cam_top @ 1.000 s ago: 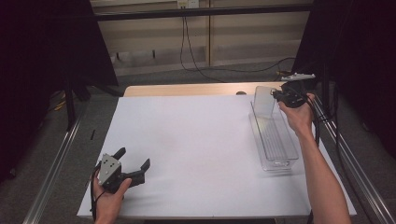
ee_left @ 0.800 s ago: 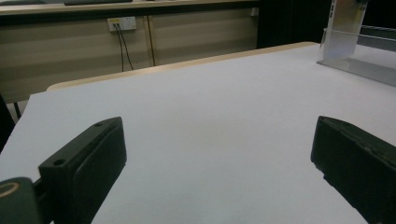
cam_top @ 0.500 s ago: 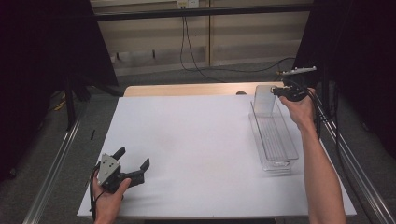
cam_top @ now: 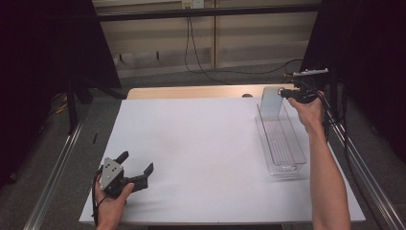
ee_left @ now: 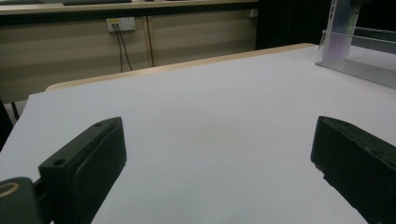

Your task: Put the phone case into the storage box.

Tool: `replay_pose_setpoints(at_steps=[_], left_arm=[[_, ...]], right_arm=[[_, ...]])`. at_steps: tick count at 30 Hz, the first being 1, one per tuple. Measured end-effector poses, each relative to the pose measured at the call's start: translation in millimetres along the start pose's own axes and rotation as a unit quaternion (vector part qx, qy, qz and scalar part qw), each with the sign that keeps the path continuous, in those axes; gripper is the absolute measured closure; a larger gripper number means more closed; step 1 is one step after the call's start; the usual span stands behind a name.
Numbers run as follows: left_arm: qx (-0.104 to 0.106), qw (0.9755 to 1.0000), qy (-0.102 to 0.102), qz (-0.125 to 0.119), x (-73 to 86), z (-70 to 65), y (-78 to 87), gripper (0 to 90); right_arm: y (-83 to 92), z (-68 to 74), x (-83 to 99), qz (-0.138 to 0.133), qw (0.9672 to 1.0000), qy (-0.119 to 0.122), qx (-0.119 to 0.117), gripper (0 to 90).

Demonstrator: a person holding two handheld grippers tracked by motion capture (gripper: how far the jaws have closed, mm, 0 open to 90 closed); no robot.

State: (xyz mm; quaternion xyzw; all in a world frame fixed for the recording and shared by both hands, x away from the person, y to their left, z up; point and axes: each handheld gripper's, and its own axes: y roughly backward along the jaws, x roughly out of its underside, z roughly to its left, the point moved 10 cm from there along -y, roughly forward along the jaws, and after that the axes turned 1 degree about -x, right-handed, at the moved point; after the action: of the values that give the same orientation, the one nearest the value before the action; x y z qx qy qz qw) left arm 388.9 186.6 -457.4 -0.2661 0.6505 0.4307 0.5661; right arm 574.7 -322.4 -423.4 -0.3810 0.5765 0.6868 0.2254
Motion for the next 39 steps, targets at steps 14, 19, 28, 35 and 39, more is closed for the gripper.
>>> replay_pose_setpoints(at_steps=[14, 19, 28, 35, 39], left_arm=[[0.0, 1.0, -0.001, 0.002, 0.6, 0.3, -1.0, 3.5], [0.001, 1.0, -0.002, 0.003, 0.8, 0.6, -0.8, 3.4], [0.003, 1.0, -0.003, 0.004, 0.9, 0.5, -0.6, 3.4], [0.0, 1.0, 0.0, 0.003, 0.9, 1.4, -0.4, 3.4], [0.0, 1.0, -0.001, 0.002, 0.5, 0.9, -0.2, 3.4]], right_arm=[[-1.3, -0.9, -0.6, -0.002, 1.0, -0.002, 0.001, 84.2], [-1.4, -1.6, -1.0, -0.004, 1.0, -0.003, 0.0, 82.8], [0.7, -0.2, -4.1, -0.01, 0.9999, -0.005, -0.002, 78.0], [0.5, -1.0, -3.6, -0.016, 0.9998, -0.01, -0.002, 70.5], [1.3, -0.3, -3.2, -0.016, 0.9998, -0.007, 0.003, 61.7]])
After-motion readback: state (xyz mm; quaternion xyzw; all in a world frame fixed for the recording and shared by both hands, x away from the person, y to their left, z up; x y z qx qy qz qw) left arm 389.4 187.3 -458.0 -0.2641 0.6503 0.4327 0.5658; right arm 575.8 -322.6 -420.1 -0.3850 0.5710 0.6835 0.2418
